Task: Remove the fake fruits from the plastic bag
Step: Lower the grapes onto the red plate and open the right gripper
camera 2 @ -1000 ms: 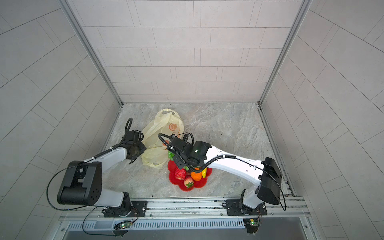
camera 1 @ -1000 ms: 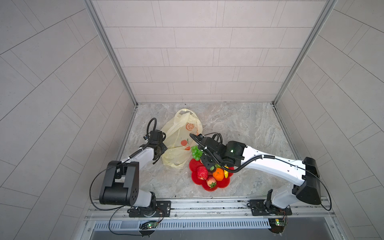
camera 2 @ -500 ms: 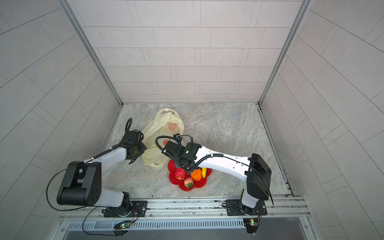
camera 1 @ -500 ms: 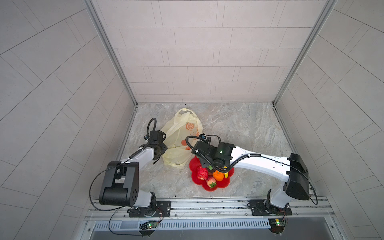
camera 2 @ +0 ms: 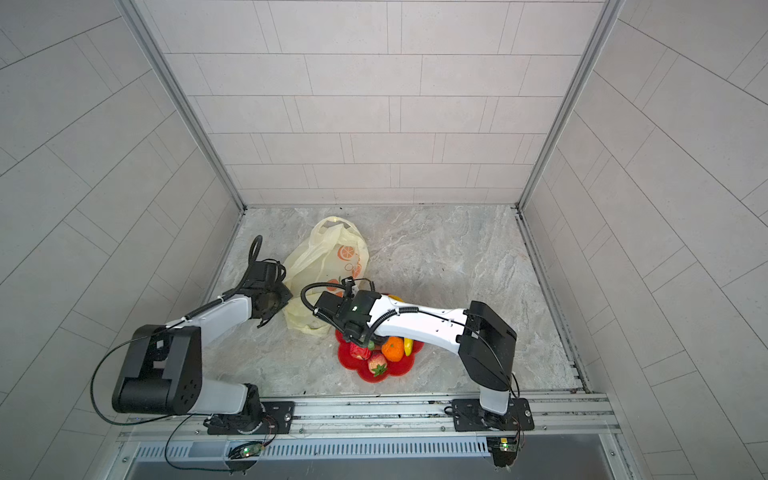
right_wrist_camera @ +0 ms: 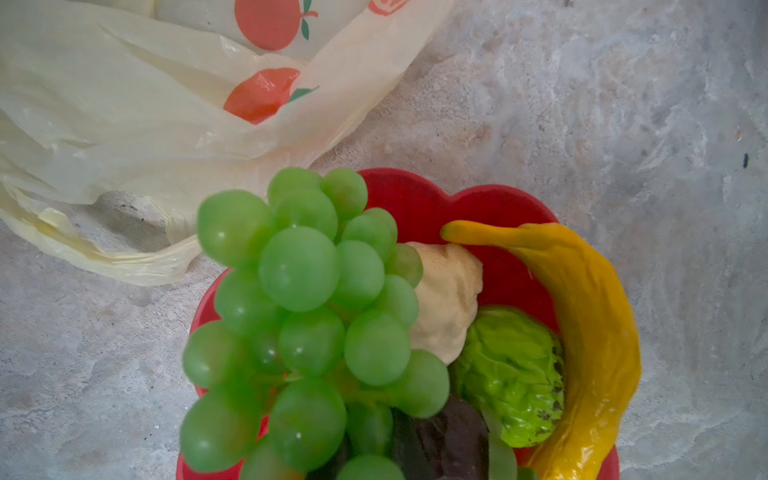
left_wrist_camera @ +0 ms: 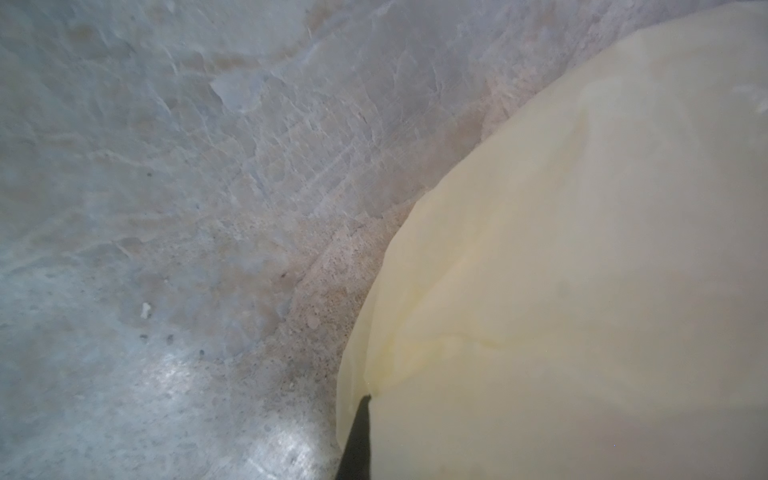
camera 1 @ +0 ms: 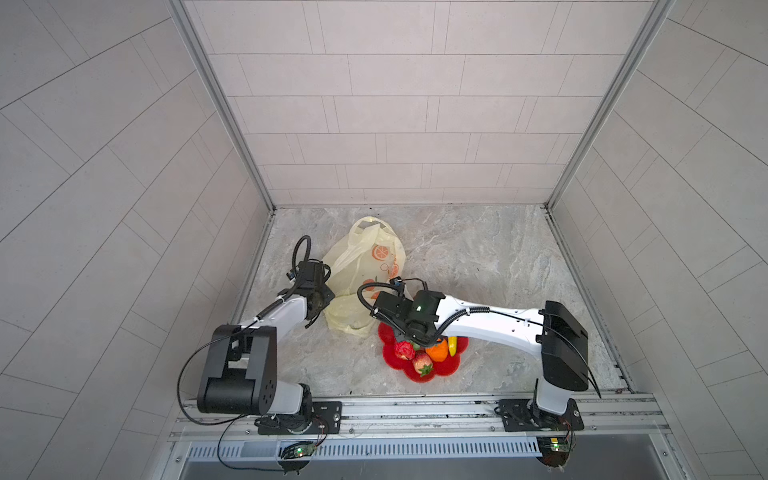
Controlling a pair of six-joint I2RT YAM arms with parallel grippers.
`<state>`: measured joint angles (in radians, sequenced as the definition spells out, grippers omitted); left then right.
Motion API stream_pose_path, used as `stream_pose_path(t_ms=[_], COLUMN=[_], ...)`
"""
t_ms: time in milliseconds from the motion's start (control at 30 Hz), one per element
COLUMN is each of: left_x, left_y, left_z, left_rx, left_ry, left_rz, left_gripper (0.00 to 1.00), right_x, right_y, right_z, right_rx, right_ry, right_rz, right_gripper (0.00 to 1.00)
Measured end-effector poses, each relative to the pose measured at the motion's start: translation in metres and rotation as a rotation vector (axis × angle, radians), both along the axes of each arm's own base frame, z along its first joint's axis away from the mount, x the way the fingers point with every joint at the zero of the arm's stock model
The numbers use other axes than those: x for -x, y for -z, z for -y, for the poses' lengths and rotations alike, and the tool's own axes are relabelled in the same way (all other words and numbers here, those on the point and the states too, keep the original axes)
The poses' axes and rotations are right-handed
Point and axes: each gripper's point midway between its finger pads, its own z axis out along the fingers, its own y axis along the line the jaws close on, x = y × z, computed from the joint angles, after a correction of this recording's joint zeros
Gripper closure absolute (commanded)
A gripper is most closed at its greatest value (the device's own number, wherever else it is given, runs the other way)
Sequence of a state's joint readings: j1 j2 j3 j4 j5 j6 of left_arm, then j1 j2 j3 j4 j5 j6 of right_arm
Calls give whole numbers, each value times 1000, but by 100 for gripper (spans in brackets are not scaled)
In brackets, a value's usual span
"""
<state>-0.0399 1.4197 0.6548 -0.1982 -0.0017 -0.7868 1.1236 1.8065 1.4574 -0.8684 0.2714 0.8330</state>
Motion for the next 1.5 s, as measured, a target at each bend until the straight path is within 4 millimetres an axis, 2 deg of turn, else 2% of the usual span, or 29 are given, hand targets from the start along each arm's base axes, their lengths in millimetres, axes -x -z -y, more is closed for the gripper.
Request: stream_pose_path(t_ms=[400,800,1033,1433,1500], left_x=[0,0,0,0,0], left_y=[0,0,0,0,0], left_z=[-2,-2,-3,-3,-3], left_rx=[0,0,-1,-2,-2], left_ry=[-5,-7,-8,-8,-8], left_rz=[0,1,1,0,0], left_gripper=[100,100,100,100,100], right_x=[8,30,35,41,43], right_y=[3,6,12,12,12], right_z=[-9,-20,-19,-23,-24], right_rx=[3,5,17,20,19], right_ry=[-26,-96,-113,-157,-166], right_rz=[-6,-26,-41,-45,-45], right_gripper=[71,45,29,28,30])
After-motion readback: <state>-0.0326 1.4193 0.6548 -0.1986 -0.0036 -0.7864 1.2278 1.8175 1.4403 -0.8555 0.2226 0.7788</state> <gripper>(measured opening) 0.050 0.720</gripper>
